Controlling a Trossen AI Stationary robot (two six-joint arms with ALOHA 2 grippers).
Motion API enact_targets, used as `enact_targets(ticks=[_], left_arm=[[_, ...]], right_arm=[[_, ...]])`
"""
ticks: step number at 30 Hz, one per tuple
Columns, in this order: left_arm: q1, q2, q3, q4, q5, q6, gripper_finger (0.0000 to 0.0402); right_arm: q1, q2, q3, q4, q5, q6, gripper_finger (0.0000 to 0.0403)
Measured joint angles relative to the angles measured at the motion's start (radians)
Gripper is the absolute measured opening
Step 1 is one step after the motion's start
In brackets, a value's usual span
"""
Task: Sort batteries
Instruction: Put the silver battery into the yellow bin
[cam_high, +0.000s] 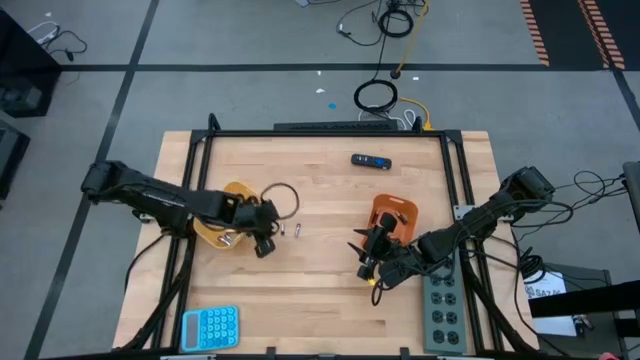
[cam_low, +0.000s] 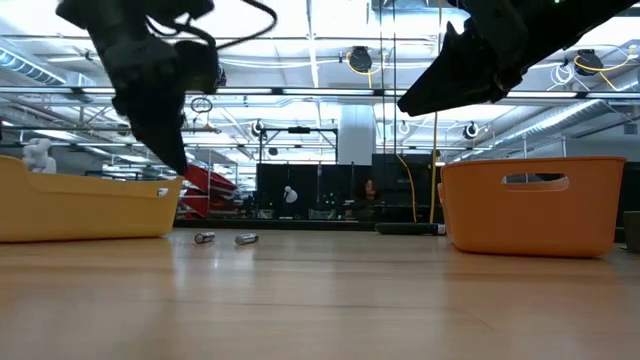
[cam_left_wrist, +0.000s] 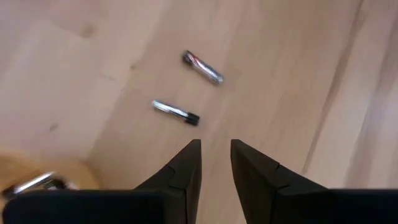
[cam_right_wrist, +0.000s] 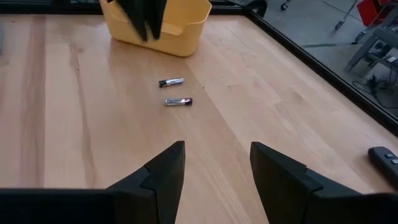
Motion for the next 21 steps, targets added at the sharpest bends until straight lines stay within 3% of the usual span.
enact_targets(ticks=[5,14,21], left_arm=[[-0.058,0.121,0.031,0.054,0.015,0.135,0.0115],[-0.061,0.240,0.106,0.047,-0.062,0.218,0.0228],[0.033,0.316,0.107,0.088,-0.066,0.219,0.0239]], right_arm=[[-0.002,0.000,0.000,0.005,-0.001,-0.001,0.0173],[-0.002,0.000,0.000,0.005,-0.019,-0.008,0.0173],[-0.002,0.000,0.000,0.005,-0.020,-0.012,0.0173]])
